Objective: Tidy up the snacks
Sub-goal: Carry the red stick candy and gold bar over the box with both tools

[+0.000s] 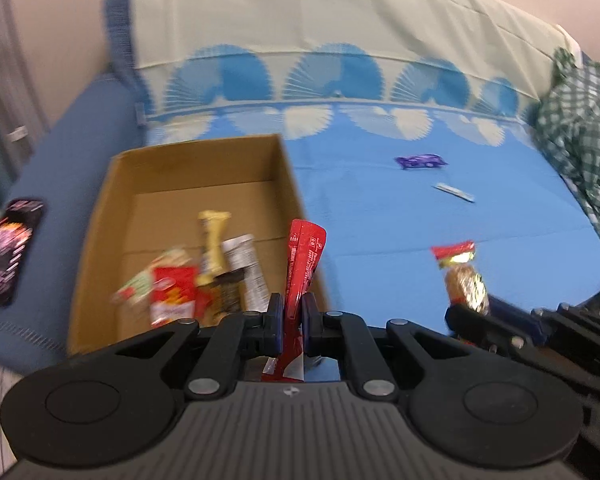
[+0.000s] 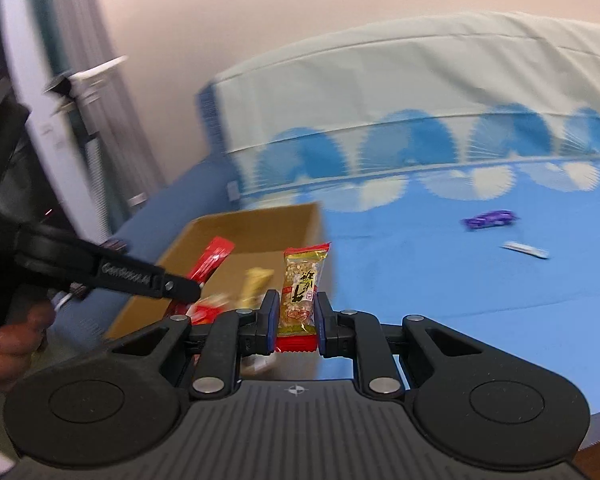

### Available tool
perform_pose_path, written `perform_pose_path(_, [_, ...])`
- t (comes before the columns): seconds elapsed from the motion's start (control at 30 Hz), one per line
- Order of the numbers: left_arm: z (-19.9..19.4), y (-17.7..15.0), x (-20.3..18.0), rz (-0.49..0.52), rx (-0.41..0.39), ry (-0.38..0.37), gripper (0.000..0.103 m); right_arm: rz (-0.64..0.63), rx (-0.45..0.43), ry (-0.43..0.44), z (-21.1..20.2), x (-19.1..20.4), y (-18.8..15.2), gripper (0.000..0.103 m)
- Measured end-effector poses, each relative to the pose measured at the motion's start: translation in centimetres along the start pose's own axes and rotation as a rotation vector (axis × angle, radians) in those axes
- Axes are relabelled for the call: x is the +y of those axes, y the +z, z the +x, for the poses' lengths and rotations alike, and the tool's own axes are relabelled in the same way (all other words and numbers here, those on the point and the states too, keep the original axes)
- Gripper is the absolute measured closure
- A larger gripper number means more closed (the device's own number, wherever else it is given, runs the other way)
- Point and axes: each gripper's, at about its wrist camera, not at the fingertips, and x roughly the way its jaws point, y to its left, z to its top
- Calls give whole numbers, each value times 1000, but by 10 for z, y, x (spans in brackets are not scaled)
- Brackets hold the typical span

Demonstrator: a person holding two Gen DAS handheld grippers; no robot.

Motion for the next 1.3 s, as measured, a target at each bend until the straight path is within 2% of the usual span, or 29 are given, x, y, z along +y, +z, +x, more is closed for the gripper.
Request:
perform_pose_path(0.2, [-37, -40, 35, -72, -5, 53, 94, -92, 29, 79, -21, 57, -20, 84])
perform_pose_path(0.3, [-50, -55, 43, -83, -14, 76, 94, -133, 11, 84, -32, 74, -23, 83])
perform_pose_path(0.53, [-66, -75, 48, -100, -36, 67, 94, -192, -4, 78, -45, 95, -28, 83])
perform_pose_path(0.77, [-68, -76, 50, -111, -45, 49, 94, -217, -3, 66, -49, 101, -29, 83])
perform_pose_path(1.3, [-51, -63, 66, -140, -23, 45, 94, -220, 51, 45, -22, 96, -26, 84])
